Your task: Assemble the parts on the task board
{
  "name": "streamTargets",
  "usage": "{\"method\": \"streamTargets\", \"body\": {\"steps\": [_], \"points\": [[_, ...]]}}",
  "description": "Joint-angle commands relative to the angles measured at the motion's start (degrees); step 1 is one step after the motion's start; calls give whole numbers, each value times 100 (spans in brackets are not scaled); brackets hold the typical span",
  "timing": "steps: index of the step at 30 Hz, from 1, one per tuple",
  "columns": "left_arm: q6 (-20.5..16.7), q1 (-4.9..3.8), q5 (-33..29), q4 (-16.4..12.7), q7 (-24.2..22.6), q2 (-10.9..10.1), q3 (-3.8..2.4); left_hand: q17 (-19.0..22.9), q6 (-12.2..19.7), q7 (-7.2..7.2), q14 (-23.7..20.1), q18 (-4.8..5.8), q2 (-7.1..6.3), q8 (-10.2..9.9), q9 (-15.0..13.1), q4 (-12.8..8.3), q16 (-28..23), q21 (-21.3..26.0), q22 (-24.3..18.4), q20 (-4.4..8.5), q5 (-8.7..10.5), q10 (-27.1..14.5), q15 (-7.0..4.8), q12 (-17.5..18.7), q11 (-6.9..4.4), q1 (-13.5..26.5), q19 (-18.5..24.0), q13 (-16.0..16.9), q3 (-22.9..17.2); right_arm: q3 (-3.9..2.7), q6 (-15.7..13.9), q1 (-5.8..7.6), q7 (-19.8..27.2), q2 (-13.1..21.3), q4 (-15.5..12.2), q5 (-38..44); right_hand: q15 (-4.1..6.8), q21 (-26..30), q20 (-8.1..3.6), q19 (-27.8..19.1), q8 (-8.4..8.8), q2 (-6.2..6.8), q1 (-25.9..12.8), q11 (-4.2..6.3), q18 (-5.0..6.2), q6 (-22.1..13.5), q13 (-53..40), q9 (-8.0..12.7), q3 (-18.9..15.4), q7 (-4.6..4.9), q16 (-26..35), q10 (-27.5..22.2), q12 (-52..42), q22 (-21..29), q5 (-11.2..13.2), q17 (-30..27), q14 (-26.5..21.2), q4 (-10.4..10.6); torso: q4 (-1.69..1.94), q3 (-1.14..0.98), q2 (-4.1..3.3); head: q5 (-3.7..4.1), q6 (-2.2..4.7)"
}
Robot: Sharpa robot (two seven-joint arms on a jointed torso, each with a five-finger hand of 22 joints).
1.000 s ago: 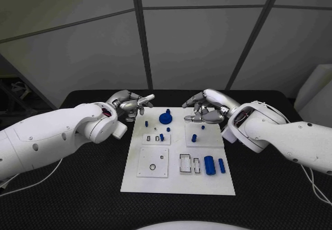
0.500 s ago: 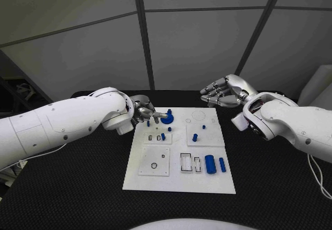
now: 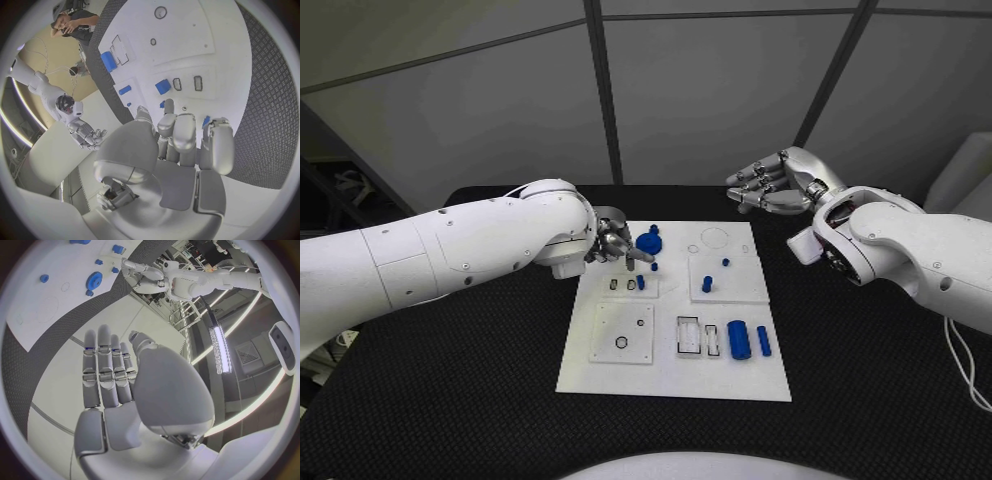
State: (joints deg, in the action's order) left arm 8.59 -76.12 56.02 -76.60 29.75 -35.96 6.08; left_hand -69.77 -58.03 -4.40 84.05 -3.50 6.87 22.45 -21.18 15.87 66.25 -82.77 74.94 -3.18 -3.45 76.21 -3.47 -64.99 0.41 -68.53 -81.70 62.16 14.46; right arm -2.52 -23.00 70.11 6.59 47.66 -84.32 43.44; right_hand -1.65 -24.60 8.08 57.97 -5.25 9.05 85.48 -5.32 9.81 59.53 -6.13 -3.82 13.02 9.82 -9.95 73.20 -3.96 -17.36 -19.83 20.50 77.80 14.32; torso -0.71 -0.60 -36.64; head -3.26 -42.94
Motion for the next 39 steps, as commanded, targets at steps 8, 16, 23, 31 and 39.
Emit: {"method": "streamTargets", "body": {"steps": [8,16,23,31,39], "points": [[405,-20,232,83,119,65,36,-15,-94,34,111,75,86,45,-130,-43,15,-59,260,7,21,56,7,-137,-45,18,-81,127,-78,-4,-108,16,91,-32,78,-110,-56,84,65,2,48,38,-65,-39,59,26,50,-2,22,19,91,-25,36,48,-24,-32,-19,-27,0,13,-13,-8,-45],[531,-26,245,132,129,128,39,-15,-104,40,111,77,90,57,-150,-44,15,-65,272,10,22,53,3,-137,-50,25,-86,126,-83,-3,-97,16,61,-56,114,-111,-63,111,73,4,64,44,-77,-49,59,12,70,0,24,28,121,-42,37,65,-24,-43,-18,-33,-5,15,-17,-7,-64],[640,-26,247,222,138,219,41,-15,-104,41,111,77,90,59,-156,-42,15,-64,270,11,23,50,1,-133,-51,31,-84,122,-82,-3,-77,16,38,-73,133,-111,-71,134,80,7,78,47,-91,-56,59,-1,86,1,25,36,146,-57,37,80,-27,-51,-18,-35,1,15,-19,1,-80],[730,-26,249,284,144,275,42,-17,-94,48,111,76,82,71,-203,-92,12,-65,274,18,21,44,-5,-139,-58,-11,-81,135,-110,-3,-64,16,25,-83,150,-111,-76,152,85,10,87,45,-105,-62,60,-9,97,1,27,41,166,-66,36,92,-35,-57,-16,-33,-7,12,-16,-3,-107],[822,-25,249,307,149,322,43,-19,-87,52,111,79,86,81,-242,-132,12,-72,290,23,22,40,-9,-144,-62,-44,-86,144,-141,-3,-49,15,12,-95,164,-111,-80,170,90,12,94,43,-114,-65,60,-15,108,1,30,45,184,-74,34,104,-51,-63,-15,-35,-3,13,-16,4,-125]]}}
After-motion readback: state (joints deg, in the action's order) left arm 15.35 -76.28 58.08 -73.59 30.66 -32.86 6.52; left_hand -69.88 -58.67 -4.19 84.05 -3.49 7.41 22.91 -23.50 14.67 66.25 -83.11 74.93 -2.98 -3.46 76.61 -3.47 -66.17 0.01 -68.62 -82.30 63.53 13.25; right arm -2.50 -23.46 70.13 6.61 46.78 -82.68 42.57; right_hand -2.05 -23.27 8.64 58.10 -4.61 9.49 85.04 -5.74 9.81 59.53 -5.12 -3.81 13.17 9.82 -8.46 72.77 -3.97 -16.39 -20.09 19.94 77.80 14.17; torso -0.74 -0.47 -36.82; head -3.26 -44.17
